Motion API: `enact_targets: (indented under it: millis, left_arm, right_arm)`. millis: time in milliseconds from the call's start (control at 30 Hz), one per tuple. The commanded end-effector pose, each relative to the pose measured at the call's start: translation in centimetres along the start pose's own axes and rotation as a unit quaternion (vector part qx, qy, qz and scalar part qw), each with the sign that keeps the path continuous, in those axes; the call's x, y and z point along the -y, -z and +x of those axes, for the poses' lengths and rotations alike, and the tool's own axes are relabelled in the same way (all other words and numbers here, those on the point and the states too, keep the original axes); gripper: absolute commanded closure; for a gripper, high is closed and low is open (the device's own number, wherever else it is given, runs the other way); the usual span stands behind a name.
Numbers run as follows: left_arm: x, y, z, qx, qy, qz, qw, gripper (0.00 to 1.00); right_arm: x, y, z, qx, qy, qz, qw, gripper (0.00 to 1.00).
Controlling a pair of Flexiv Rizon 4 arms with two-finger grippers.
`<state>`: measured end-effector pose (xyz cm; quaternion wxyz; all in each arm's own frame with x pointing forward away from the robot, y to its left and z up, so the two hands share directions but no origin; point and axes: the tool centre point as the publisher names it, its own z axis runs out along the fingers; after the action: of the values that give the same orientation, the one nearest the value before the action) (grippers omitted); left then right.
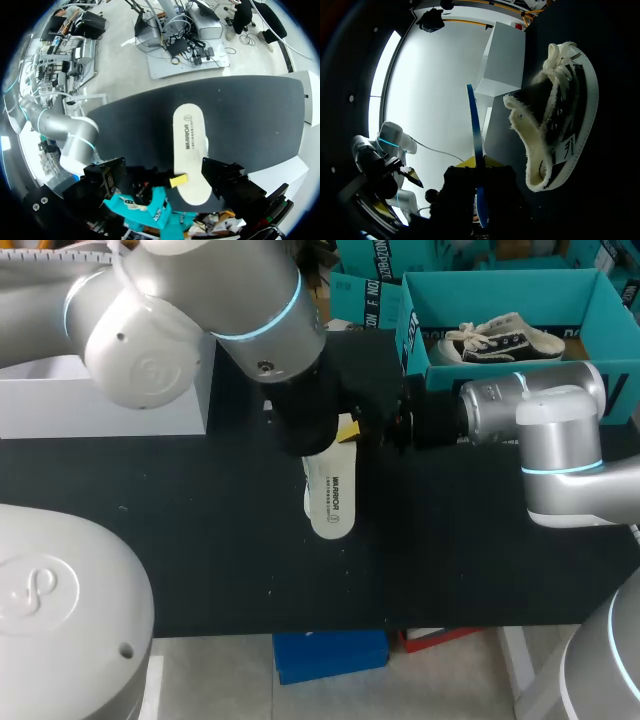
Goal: Take the shoe out of the shoebox, open the shoe tongue, remove and reinsert the insole, then place the shoe into the shoebox
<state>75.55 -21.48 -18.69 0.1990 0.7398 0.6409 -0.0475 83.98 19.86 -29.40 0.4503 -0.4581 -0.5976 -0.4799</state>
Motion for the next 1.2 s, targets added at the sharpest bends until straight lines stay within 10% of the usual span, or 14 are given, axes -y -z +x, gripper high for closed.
enact_targets:
  millis: [33, 733, 1200]
  left_arm:
    - [0.1, -0.1, -0.2, -0.005, 0.0, -0.002, 1.0, 0.0]
    - [-1.6, -1.3, 0.8, -0.015, 0.002, 0.005, 1.0, 0.0]
    - [-6.6, -1.9, 2.0, -0.046, 0.005, 0.019, 0.999, 0.0]
  right_arm:
    - [-0.1, -0.1, -0.1, 0.0, 0.0, 0.001, 1.0, 1.0]
    - [-0.1, -0.1, -0.1, 0.0, 0.0, 0.001, 1.0, 1.0]
    - [-0.1, -0.1, -0.1, 0.0, 0.0, 0.001, 1.0, 1.0]
